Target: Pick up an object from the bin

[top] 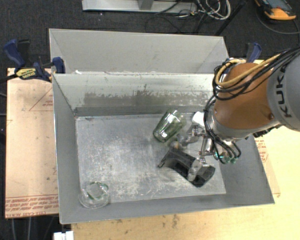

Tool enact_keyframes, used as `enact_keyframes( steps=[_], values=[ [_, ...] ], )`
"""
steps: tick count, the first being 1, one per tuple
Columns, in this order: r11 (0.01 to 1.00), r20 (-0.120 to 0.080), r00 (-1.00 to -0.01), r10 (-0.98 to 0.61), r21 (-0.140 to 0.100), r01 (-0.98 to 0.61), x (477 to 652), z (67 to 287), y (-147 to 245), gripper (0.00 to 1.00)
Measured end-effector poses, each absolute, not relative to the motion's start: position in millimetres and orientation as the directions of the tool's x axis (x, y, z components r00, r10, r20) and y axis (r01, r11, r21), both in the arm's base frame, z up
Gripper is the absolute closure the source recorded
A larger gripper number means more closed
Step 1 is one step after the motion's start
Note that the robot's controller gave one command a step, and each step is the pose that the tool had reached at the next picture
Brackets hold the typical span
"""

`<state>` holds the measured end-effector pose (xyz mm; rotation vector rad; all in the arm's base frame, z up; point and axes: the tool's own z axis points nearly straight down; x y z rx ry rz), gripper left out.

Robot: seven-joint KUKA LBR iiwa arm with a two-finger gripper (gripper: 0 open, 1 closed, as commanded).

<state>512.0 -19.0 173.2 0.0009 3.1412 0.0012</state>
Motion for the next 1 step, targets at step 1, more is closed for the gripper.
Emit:
enact_keyframes(
  steps=[1],
  values=[
    [0.998,-0.009,-0.998,0.057,0.003,0.057,515.1,141.8,-44.1,0.00]
  ],
)
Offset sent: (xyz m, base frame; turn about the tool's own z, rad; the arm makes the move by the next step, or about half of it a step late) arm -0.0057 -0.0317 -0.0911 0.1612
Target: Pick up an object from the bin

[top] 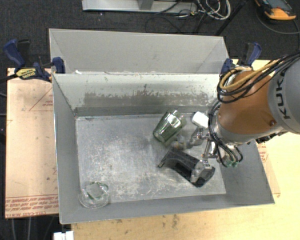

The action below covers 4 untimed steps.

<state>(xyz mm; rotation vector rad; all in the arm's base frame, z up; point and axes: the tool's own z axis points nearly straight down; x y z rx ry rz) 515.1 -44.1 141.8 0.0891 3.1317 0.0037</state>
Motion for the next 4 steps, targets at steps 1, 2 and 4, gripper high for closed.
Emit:
enact_keyframes(
  steps=[1,2,4],
  values=[
    [0.997,-0.007,-0.997,0.082,0.001,0.082,513.6,129,-53,0.00],
    [0.999,0.005,-0.999,0.041,0.001,0.041,505.8,103,-55,0.00],
    [0.996,-0.028,-0.996,0.089,-0.008,0.089,520.8,79,-43,1.00]
  ],
)
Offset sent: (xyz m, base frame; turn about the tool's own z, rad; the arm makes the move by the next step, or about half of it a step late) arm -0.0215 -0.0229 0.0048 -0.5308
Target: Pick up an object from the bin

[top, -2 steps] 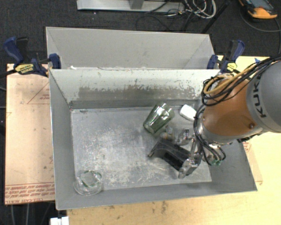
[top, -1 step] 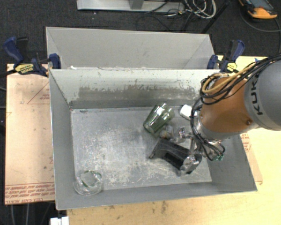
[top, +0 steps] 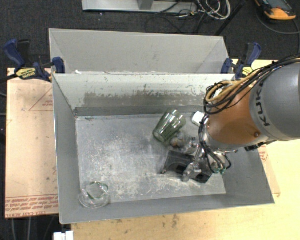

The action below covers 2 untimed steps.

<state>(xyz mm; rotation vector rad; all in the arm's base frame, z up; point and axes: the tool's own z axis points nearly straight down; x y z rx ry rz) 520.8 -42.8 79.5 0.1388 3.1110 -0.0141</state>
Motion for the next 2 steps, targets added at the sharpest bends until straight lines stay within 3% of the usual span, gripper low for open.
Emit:
enact_keyframes(
  steps=[1,2],
  values=[
    [0.996,-0.028,-0.996,0.089,-0.008,0.089,520.8,79,-43,1.00],
    [0.996,0.009,-0.996,0.088,0.000,0.088,516.3,113,-33,1.00]
  ],
)
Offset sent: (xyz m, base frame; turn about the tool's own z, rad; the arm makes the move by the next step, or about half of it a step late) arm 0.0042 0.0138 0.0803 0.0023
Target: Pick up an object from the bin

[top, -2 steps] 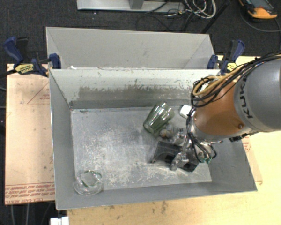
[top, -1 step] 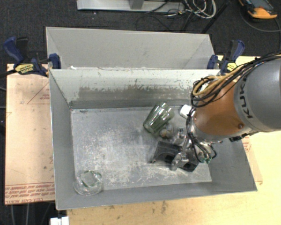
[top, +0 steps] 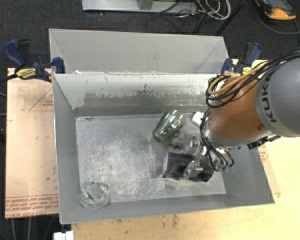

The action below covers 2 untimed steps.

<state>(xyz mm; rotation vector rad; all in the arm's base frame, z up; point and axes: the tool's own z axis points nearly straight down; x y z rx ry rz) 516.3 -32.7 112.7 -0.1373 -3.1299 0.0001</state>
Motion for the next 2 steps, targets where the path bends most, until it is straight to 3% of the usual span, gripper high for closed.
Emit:
enact_keyframes(
  steps=[1,2],
  values=[
    [0.995,0.008,-0.995,0.096,0.000,0.096,518.5,180,-33,1.00],
    [0.996,-0.003,-0.996,0.093,0.001,0.093,521.5,215,-30,1.00]
  ],
)
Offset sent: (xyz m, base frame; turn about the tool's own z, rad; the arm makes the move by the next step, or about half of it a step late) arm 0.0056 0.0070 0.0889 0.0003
